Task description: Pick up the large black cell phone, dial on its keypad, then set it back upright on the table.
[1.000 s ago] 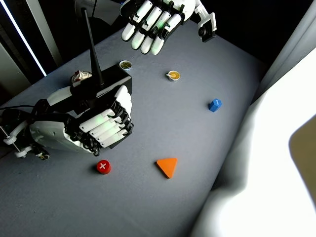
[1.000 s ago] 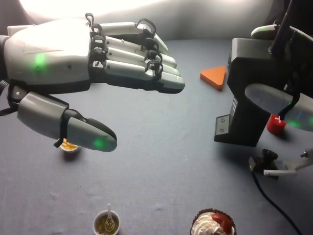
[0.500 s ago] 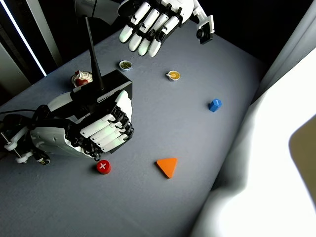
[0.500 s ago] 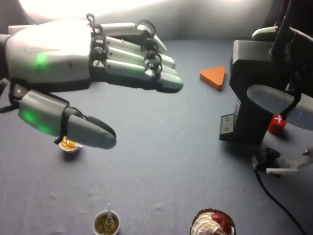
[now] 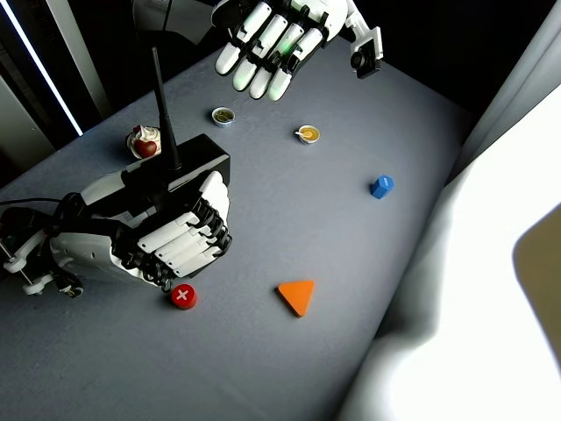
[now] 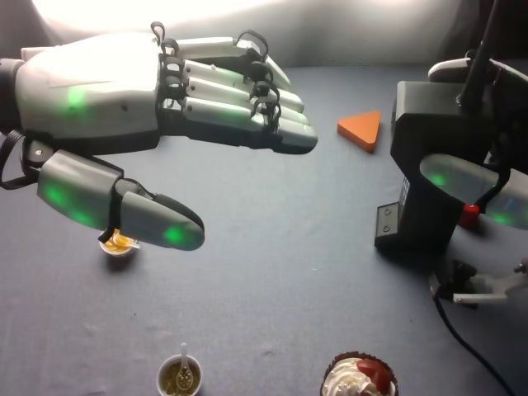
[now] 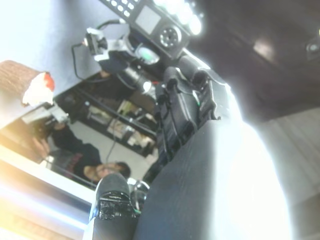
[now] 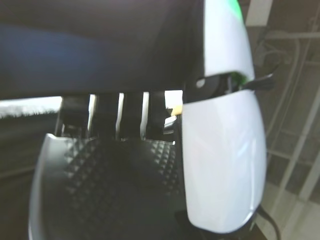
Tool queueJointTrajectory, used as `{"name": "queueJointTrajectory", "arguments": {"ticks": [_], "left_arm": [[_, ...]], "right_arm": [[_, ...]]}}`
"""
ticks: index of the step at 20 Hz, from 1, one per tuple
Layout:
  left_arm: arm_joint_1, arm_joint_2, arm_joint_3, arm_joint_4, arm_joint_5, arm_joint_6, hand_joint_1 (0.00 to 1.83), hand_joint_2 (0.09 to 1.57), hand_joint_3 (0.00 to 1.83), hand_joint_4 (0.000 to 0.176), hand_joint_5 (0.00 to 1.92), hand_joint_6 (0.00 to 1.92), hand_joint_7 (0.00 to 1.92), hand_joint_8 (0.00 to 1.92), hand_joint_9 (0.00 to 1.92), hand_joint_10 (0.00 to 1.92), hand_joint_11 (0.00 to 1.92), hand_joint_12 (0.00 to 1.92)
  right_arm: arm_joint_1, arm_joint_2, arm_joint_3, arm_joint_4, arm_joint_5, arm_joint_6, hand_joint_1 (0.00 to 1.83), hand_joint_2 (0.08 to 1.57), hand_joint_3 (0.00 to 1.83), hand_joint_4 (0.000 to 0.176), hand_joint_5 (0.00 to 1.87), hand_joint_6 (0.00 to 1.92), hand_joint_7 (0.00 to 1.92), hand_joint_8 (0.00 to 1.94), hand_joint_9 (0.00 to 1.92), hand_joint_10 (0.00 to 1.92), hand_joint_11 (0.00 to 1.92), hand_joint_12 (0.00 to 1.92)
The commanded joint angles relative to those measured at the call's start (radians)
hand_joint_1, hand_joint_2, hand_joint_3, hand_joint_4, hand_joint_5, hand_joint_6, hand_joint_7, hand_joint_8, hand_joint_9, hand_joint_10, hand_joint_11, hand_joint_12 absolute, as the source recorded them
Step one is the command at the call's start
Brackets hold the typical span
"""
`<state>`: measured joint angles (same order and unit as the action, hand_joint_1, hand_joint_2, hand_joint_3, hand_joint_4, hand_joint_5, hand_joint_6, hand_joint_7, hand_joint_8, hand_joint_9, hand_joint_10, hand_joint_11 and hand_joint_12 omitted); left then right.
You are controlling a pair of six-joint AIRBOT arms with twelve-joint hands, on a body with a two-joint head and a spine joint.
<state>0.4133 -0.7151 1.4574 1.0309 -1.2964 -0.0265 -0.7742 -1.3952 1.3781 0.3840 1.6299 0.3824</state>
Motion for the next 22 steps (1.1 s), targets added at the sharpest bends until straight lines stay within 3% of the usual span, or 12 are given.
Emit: {"name": "queueJointTrajectory", "arguments": {"ticks": [1, 6, 8, 9, 10, 12, 13, 15, 17, 18, 19, 22], "left_arm": [[-0.017, -0.002, -0.006, -0.093, -0.081, -0.001, 0.0, 1.23, 0.0, 0.0, 0.29, 0.01, 0.38, 0.0, 0.35, 0.0, 0.01, 0.8], [-0.01, 0.013, -0.022, -0.095, -0.075, 0.002, 0.0, 1.24, 0.0, 0.0, 0.29, 0.0, 0.38, 0.0, 0.35, 0.0, 0.0, 0.83], [-0.031, 0.019, -0.016, -0.095, -0.076, 0.001, 0.0, 1.24, 0.0, 0.0, 0.29, 0.0, 0.39, 0.0, 0.36, 0.0, 0.0, 0.84], [-0.039, 0.025, -0.016, -0.098, -0.075, 0.001, 0.0, 1.23, 0.0, 0.0, 0.29, 0.0, 0.39, 0.0, 0.36, 0.0, 0.0, 0.84], [-0.031, 0.025, -0.011, -0.105, -0.086, 0.0, 0.0, 1.23, 0.0, 0.0, 0.29, 0.0, 0.39, 0.0, 0.35, 0.0, 0.0, 0.83], [-0.026, 0.02, -0.009, -0.099, -0.093, -0.009, 0.0, 1.23, 0.0, 0.0, 0.29, 0.0, 0.39, 0.0, 0.36, 0.0, 0.0, 0.82], [-0.032, 0.019, -0.011, -0.09, -0.087, -0.018, 0.0, 1.24, 0.0, 0.0, 0.29, 0.0, 0.39, 0.0, 0.36, 0.01, 0.0, 0.82], [-0.035, 0.018, -0.015, -0.087, -0.08, -0.023, 0.0, 1.24, 0.0, 0.0, 0.3, 0.0, 0.39, 0.0, 0.35, 0.0, 0.0, 0.81], [-0.035, 0.022, -0.016, -0.081, -0.072, -0.021, 0.0, 1.24, 0.0, 0.0, 0.29, 0.0, 0.4, 0.0, 0.36, 0.0, 0.0, 0.81], [-0.031, 0.028, -0.016, -0.081, -0.07, -0.02, 0.0, 1.24, 0.0, 0.0, 0.3, 0.0, 0.4, 0.0, 0.36, 0.0, 0.01, 0.82], [-0.026, 0.032, -0.015, -0.081, -0.07, -0.02, 0.0, 1.24, 0.0, 0.0, 0.29, 0.0, 0.39, 0.0, 0.36, 0.0, 0.0, 0.82], [0.007, 0.046, -0.016, -0.1, -0.076, -0.014, 0.0, 1.25, 0.0, 0.0, 0.3, 0.0, 0.4, 0.0, 0.36, 0.0, 0.0, 0.82]], "right_arm": [[-0.001, 0.006, 0.005, -0.016, 0.133, 0.021, 1.49, 1.11, 0.0, 0.0, 1.01, 0.78, 0.91, 0.96, 0.93, 1.14, 0.8, 1.62], [-0.004, 0.003, 0.008, -0.015, 0.133, 0.021, 1.49, 1.11, 0.0, 0.0, 1.01, 0.77, 0.91, 0.97, 0.93, 1.17, 0.8, 1.63], [-0.004, 0.0, 0.015, -0.015, 0.133, 0.021, 1.48, 1.14, 0.0, 0.0, 0.95, 0.87, 0.83, 1.1, 0.85, 1.28, 0.76, 1.68], [-0.004, -0.003, 0.018, -0.01, 0.133, 0.021, 1.39, 1.14, 0.0, 0.0, 0.97, 0.88, 0.84, 1.13, 0.85, 1.37, 0.77, 1.47], [-0.004, -0.004, 0.019, -0.007, 0.133, 0.021, 1.47, 1.12, 0.0, 0.0, 1.01, 0.78, 0.87, 1.05, 0.89, 1.24, 0.77, 1.61], [-0.004, -0.006, 0.022, -0.004, 0.133, 0.028, 1.37, 1.13, 0.0, 0.0, 0.96, 0.92, 0.87, 1.09, 0.89, 1.34, 0.81, 1.37], [-0.004, -0.008, 0.022, 0.003, 0.133, 0.032, 1.46, 1.13, 0.0, 0.0, 0.96, 0.86, 0.87, 1.06, 0.89, 1.24, 0.77, 1.6], [-0.004, -0.01, 0.021, 0.011, 0.133, 0.036, 1.37, 1.14, 0.0, 0.0, 0.95, 0.92, 0.87, 1.08, 0.89, 1.35, 0.81, 1.36], [-0.004, -0.012, 0.022, 0.02, 0.132, 0.045, 1.37, 1.13, 0.0, 0.0, 0.97, 0.91, 0.89, 1.04, 0.92, 1.32, 0.83, 1.33], [-0.006, -0.016, 0.026, 0.021, 0.132, 0.05, 1.46, 1.12, 0.0, 0.0, 0.99, 0.82, 0.88, 1.02, 0.91, 1.22, 0.79, 1.58], [-0.007, -0.018, 0.029, 0.021, 0.132, 0.054, 1.48, 1.14, 0.0, 0.0, 0.92, 0.91, 0.82, 1.11, 0.87, 1.27, 0.76, 1.66], [-0.012, -0.023, 0.043, 0.021, 0.133, 0.069, 1.48, 1.16, 0.0, 0.0, 0.9, 0.98, 0.78, 1.17, 0.81, 1.3, 0.72, 1.71]]}}
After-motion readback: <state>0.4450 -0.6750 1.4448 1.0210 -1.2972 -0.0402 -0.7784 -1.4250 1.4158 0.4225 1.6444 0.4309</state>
